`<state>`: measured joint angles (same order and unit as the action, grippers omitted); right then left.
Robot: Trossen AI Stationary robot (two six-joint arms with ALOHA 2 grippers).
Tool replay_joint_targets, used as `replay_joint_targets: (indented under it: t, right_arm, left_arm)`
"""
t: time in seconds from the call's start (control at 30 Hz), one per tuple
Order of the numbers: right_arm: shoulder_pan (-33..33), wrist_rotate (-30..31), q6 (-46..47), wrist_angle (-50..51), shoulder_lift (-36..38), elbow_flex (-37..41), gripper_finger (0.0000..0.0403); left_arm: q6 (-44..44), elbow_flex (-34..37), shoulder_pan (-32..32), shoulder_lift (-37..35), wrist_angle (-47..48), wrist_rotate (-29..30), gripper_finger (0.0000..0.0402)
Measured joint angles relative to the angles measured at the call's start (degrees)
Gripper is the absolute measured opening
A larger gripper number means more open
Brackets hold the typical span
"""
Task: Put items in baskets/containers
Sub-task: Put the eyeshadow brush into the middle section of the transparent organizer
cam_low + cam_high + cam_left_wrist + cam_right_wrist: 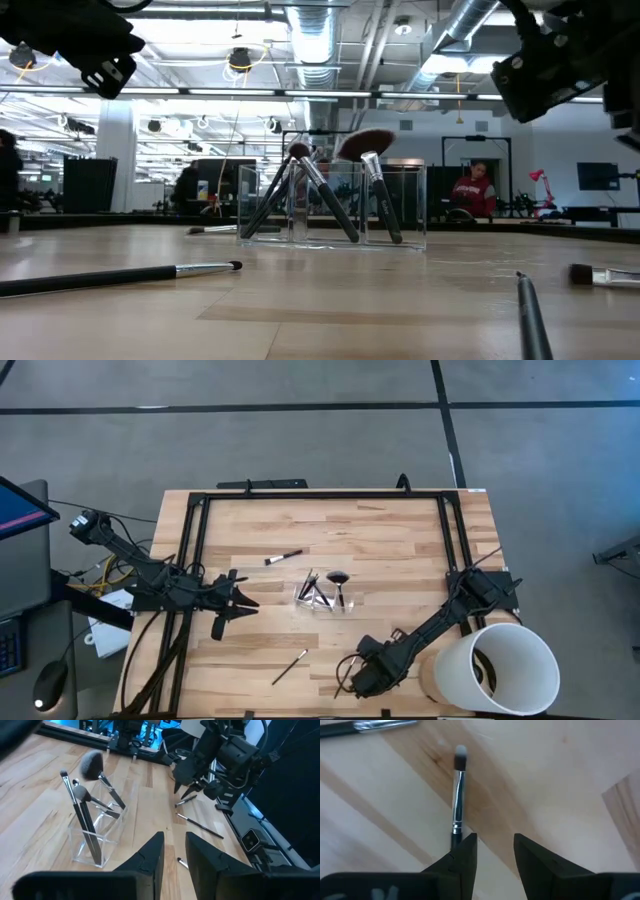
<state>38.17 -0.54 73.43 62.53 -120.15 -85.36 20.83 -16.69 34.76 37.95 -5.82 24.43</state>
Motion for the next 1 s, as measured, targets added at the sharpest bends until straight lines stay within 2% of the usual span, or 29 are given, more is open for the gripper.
replay_joint_targets:
  t: [0.27, 0.57, 0.7, 1.0]
  right_arm:
    - [0.1, -0.4, 0.6, -0.1, 2.2, 0.0, 0.0121]
    - [0.8, 2.2, 0.2, -9.2, 3.7, 2.4, 0.0120]
    - [0.8, 0.5, -0.1, -12.4, 3.6, 5.0, 0.0112]
    - [0.7, 0.5, -0.5, -11.5, 3.6, 5.2, 0.0088]
  left_arm:
    - [0.0, 0.0, 0.0, 0.0, -0.2, 0.0, 0.0076]
    - [0.0, 0.0, 0.0, 0.0, -0.2, 0.0, 0.0076]
    - [0.1, 0.0, 0.0, 0.0, -0.2, 0.0, 0.0076]
    - [0.0, 0.0, 0.0, 0.0, -0.2, 0.0, 0.0076]
